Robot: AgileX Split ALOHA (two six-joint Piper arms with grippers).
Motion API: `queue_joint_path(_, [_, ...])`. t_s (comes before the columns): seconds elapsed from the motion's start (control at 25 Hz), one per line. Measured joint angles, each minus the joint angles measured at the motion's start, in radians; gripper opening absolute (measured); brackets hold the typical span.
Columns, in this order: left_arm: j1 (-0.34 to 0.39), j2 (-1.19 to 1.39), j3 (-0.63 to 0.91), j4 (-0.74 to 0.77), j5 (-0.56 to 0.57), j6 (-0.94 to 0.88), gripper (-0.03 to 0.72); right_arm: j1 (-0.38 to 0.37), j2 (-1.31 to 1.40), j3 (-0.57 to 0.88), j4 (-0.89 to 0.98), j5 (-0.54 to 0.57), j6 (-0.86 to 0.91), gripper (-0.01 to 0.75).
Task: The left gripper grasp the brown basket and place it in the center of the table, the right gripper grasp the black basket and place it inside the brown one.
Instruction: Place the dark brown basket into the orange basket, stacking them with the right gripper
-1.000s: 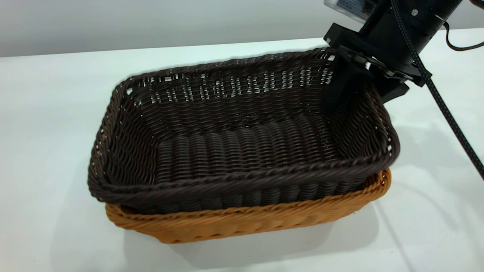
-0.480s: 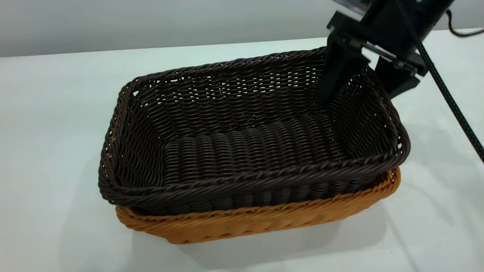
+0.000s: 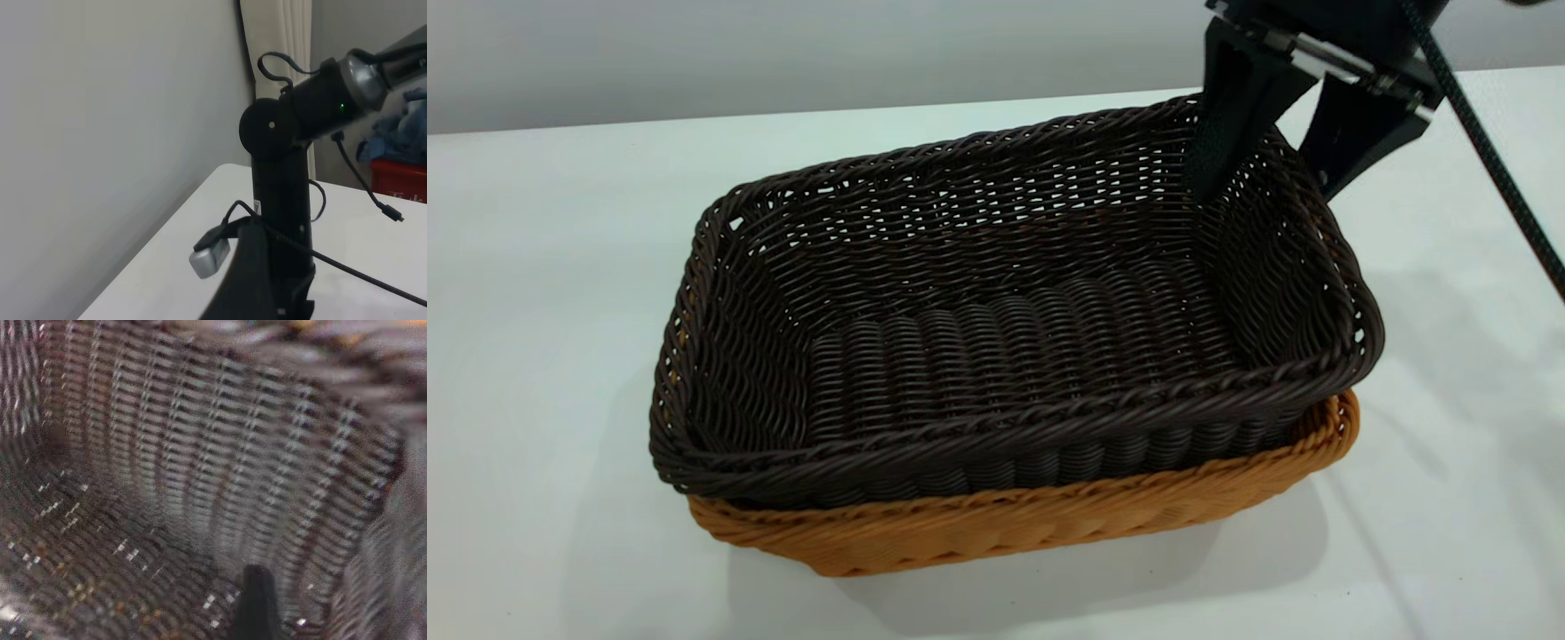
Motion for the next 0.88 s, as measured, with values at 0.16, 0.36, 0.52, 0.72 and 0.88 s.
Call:
queue_joint_path(0.16, [0.000,0.000,0.000,0.001,0.001,0.001,0.596,0.000,0.000,0.000,-0.062,-0.044,0.031,0.560])
queue_joint_path(0.36, [0.000,0.000,0.000,0.001,0.002,0.002,0.596,0.000,0.000,0.000,-0.110,-0.054,0.046,0.560])
queue_joint_path(0.52, [0.000,0.000,0.000,0.001,0.002,0.001,0.596,0.000,0.000,0.000,-0.090,-0.026,0.046,0.560])
queue_joint_path(0.72, [0.000,0.000,0.000,0.004,-0.003,0.001,0.596,0.000,0.000,-0.048,-0.122,0.052,0.039,0.560])
queue_joint_path(0.88, [0.000,0.000,0.001,0.007,-0.004,0.001,0.596,-0.001,-0.004,-0.143,-0.120,0.051,0.051,0.560])
